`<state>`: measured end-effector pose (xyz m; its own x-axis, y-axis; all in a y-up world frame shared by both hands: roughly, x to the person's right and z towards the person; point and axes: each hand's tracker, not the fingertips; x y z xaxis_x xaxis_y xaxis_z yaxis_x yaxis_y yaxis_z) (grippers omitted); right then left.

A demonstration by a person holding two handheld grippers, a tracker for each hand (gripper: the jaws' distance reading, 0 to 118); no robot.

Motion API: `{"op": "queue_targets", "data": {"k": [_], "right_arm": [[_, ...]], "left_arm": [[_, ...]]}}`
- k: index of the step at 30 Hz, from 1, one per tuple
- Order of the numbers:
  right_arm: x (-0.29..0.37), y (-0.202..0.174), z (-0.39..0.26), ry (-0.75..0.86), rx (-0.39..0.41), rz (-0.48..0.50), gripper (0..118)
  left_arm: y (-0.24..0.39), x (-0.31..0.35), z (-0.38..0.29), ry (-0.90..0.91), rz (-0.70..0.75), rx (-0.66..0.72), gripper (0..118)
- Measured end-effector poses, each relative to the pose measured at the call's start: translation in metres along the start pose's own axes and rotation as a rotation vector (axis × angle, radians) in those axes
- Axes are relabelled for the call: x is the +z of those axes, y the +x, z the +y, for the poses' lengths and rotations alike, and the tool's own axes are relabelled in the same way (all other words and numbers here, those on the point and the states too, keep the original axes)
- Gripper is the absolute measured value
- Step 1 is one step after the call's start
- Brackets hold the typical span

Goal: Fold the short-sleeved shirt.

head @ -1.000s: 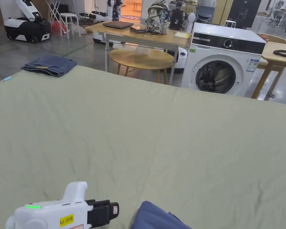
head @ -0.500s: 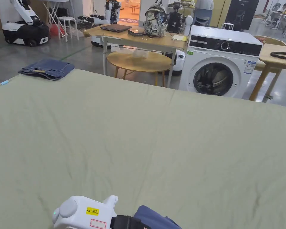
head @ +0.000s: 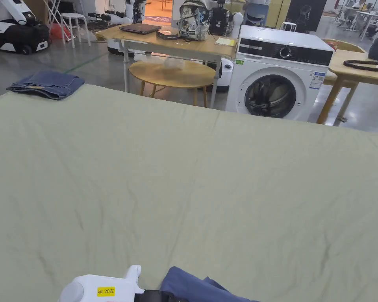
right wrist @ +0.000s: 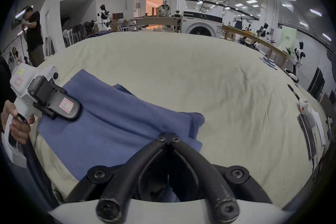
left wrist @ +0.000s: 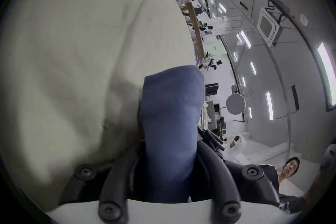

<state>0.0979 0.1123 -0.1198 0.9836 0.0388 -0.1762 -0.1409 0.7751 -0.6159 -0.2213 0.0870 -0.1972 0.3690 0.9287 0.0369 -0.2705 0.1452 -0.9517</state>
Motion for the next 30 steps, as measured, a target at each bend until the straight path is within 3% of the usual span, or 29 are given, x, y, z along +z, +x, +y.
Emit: {"op": "queue_targets", "data": {"k": [3, 9, 18, 23, 25, 30], "right_arm": [[0.006, 0.005, 0.007, 0.036, -0.005, 0.03, 0], [0.016, 0.026, 0.048, 0.155, -0.02, -0.029, 0], [0.012, 0.032, 0.114, 0.256, -0.025, -0.048, 0], [0.009, 0.023, 0.131, 0.286, -0.03, -0.036, 0], [0.008, 0.02, 0.133, 0.288, -0.032, -0.033, 0], [0.011, 0.011, 0.13, 0.271, -0.038, -0.041, 0]], "left_arm": [[0.006, 0.009, -0.001, 0.024, -0.024, 0.019, 21], [0.02, 0.062, 0.014, 0.07, -0.009, -0.004, 21], [0.05, 0.223, 0.058, 0.17, 0.145, -0.074, 21], [0.038, 0.336, 0.099, 0.201, 0.338, -0.057, 21], [0.062, 0.355, 0.091, 0.212, 0.435, -0.027, 21], [0.05, 0.422, 0.111, 0.249, 0.596, 0.042, 21]]}}
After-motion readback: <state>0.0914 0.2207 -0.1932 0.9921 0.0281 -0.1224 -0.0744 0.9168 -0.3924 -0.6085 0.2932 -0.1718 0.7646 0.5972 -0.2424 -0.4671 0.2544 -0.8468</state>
